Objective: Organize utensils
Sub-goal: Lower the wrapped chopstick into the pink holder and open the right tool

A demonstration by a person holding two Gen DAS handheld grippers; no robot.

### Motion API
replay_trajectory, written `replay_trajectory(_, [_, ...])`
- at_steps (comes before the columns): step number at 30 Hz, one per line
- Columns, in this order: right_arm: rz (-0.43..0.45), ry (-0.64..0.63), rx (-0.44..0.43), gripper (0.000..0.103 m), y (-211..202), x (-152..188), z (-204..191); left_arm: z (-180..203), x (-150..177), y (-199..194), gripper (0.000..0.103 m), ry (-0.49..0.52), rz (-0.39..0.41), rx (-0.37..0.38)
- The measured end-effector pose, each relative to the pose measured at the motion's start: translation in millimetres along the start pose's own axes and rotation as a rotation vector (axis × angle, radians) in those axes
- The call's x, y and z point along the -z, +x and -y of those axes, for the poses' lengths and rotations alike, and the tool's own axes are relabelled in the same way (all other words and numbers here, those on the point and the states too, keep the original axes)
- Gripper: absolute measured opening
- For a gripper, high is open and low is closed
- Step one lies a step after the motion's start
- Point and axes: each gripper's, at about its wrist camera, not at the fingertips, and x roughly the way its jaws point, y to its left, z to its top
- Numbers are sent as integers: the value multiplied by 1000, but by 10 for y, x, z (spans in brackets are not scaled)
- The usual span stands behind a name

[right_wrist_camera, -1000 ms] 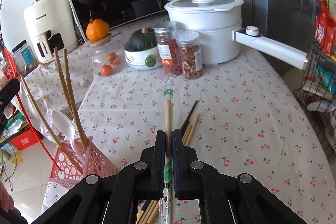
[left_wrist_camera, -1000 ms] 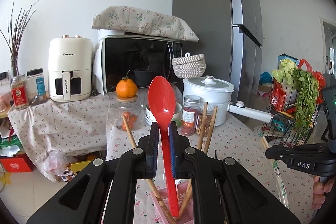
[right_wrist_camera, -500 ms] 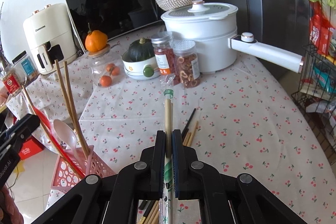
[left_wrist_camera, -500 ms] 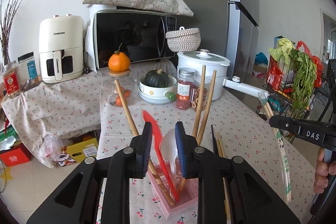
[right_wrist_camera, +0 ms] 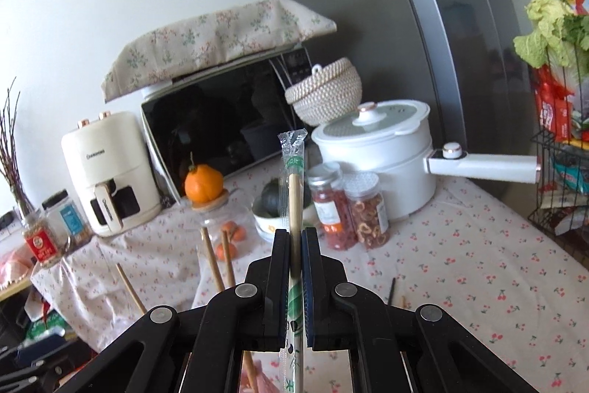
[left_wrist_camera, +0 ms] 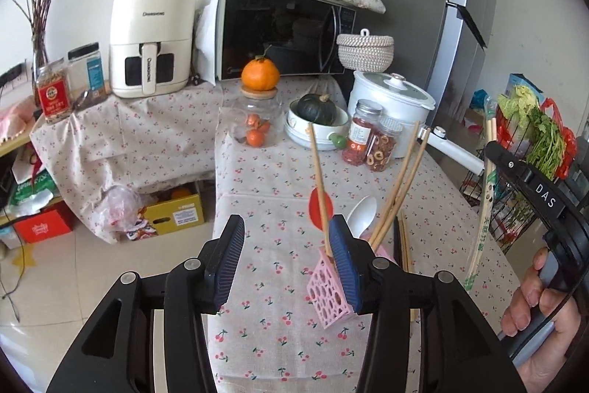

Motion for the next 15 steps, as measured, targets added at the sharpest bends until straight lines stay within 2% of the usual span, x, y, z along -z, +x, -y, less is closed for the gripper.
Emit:
replay_trajectory(8, [252, 74, 92, 5, 33, 223, -306, -204, 65, 201, 51, -19, -125, 2])
replay_trajectory(11, [302, 91, 124, 5, 67, 325, -364, -198, 95, 244, 51, -8, -148, 17])
replay_trajectory(15, [369, 51, 164, 5, 95, 438, -508, -176, 109, 268, 51, 12, -159, 22])
